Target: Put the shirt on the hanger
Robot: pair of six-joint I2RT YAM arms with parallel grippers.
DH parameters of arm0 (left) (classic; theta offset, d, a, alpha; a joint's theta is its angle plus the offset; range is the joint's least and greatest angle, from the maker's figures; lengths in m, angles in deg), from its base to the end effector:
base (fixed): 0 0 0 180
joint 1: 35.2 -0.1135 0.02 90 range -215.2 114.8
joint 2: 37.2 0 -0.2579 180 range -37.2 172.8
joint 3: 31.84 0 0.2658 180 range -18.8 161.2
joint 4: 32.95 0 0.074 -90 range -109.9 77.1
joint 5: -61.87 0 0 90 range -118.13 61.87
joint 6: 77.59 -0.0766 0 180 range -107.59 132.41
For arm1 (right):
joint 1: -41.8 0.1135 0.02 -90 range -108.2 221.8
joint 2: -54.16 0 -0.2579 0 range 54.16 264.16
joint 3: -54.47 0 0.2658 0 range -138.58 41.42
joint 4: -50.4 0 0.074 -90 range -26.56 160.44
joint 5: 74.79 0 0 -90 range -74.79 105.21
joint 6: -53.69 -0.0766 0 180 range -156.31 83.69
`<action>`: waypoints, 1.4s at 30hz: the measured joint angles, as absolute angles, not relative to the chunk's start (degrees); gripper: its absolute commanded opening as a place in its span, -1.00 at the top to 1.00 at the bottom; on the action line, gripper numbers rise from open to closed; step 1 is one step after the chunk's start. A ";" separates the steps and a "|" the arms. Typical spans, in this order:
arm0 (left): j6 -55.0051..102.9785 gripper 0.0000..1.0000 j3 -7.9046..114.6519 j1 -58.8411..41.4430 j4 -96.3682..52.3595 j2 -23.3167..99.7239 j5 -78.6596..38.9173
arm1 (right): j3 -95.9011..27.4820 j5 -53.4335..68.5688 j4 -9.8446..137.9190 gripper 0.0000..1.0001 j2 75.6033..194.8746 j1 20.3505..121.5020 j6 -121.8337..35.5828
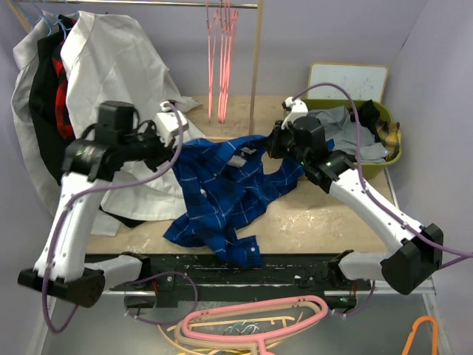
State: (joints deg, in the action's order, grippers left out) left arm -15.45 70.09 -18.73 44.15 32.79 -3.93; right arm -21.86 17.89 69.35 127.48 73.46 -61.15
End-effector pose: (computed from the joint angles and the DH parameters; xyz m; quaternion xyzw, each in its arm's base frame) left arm 0.2392 -0.1035 0.3944 0.4150 0.8069 -0.1558 0.3903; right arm 0.3050 0.1839 0.3332 -0.0334 0.7975 0.2685 0.5392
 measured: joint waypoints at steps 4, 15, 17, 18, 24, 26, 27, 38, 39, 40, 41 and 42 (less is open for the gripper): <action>-17.29 1.00 81.69 -20.08 48.48 29.19 -0.01 | -32.92 16.42 74.03 1.00 127.59 75.01 -61.15; -18.82 1.00 105.84 -20.92 52.30 34.43 -5.04 | -59.63 18.26 86.42 1.00 130.08 85.68 -64.17; -18.82 1.00 95.59 -20.94 48.28 31.18 -6.31 | -53.51 18.41 85.66 1.00 128.46 86.16 -65.92; -18.82 1.00 90.30 -20.94 46.82 29.43 -7.25 | -49.34 18.54 85.18 1.00 127.61 86.09 -66.92; -18.12 1.00 56.03 -22.93 34.25 30.37 -11.38 | -25.34 16.95 82.66 1.00 130.10 85.90 -72.95; -17.64 1.00 51.66 -24.54 31.63 34.91 -12.17 | -20.24 15.24 80.52 1.00 133.73 85.90 -74.46; -17.15 1.00 50.65 -25.24 30.56 36.75 -12.38 | -19.02 14.56 79.56 1.00 135.32 85.90 -74.88; -12.61 0.66 56.25 -26.47 21.73 51.61 -15.47 | -21.95 9.34 67.06 1.00 146.60 80.10 -76.30; -12.15 0.06 57.56 -26.55 22.03 52.27 -15.68 | -22.61 9.14 66.36 0.87 146.41 78.73 -76.19; -11.80 -0.52 59.27 -26.58 22.88 52.95 -15.79 | -23.24 8.68 65.84 0.54 146.21 77.44 -75.95; -11.56 -0.94 61.12 -26.58 23.69 53.58 -15.82 | -23.76 8.12 65.53 0.10 145.99 76.54 -75.73; -10.75 -1.00 63.16 -26.58 24.52 54.06 -15.53 | -24.55 7.72 65.51 -0.36 145.79 75.49 -74.99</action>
State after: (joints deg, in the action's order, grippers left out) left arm -10.75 63.16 -26.58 24.52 54.06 -15.53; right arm -24.55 7.72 65.51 145.79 75.49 -74.99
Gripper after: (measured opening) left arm 0.562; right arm 0.182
